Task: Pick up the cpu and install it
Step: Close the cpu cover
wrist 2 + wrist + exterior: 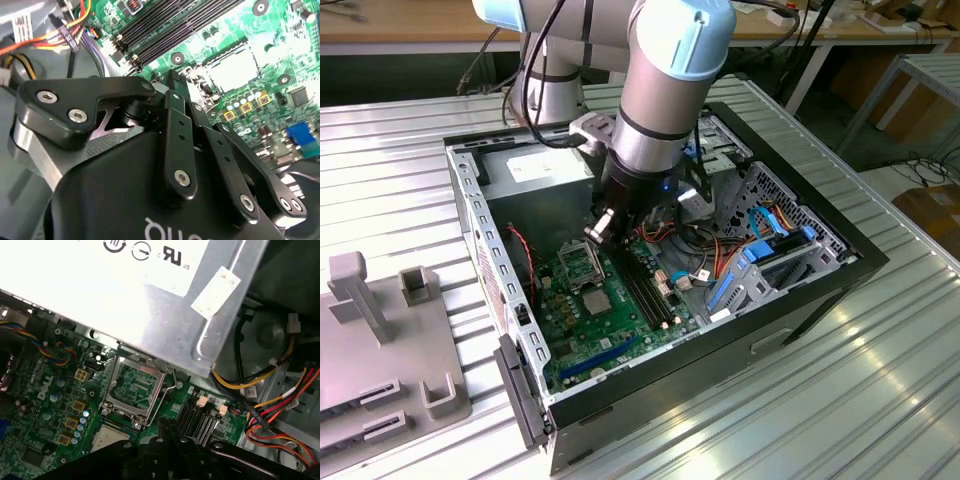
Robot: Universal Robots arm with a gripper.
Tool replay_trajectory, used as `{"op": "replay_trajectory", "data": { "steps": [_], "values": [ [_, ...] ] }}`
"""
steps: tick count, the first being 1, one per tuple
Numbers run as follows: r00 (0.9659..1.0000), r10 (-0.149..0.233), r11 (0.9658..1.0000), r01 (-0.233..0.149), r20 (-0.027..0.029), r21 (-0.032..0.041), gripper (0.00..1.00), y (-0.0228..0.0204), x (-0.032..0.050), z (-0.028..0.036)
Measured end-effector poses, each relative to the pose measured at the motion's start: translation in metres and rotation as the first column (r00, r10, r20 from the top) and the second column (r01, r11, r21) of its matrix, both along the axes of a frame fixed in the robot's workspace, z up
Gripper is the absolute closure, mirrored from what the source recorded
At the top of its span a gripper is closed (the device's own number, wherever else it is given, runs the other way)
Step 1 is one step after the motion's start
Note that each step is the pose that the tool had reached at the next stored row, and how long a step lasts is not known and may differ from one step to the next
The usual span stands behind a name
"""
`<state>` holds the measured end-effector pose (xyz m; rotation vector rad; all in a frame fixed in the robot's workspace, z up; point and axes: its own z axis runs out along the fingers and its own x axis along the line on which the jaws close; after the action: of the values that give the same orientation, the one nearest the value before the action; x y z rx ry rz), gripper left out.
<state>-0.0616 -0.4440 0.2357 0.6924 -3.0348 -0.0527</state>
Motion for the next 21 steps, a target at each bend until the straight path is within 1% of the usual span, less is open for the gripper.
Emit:
{"op": "replay_trajectory", "data": {
  "steps": [1,4,7,10,12,13,14,19,20,21],
  "values": [
    [0.9987,0.050,0.9987,-0.050,0.0001,0.0017,0.89,0.0000,0.0001,0.0000],
    [0.9942,0.107,0.9942,-0.107,0.0001,0.0019,0.89,0.0000,0.0001,-0.0001],
    [0.9870,0.161,0.9870,-0.161,0.0001,0.0019,0.89,0.0000,0.0001,-0.0003],
    [0.9765,0.216,0.9765,-0.216,0.0001,0.0019,0.89,0.0000,0.0001,-0.0006],
    [0.9681,0.251,0.9681,-0.251,0.0000,0.0019,0.89,0.0000,0.0002,-0.0008],
    [0.9632,0.269,0.9632,-0.269,0.0001,0.0019,0.89,0.0000,0.0002,-0.0009],
    [0.9538,0.301,0.9538,-0.301,0.0001,0.0019,0.89,0.0000,0.0004,-0.0010],
    [0.9221,0.387,0.9221,-0.387,0.0001,0.0020,0.89,0.0000,0.0014,-0.0014],
    [0.9152,0.403,0.9152,-0.403,0.0001,0.0021,0.89,0.0000,0.0017,-0.0015],
    [0.9060,0.423,0.9060,-0.423,0.0001,0.0020,0.89,0.0000,0.0020,-0.0016]
  ]
}}
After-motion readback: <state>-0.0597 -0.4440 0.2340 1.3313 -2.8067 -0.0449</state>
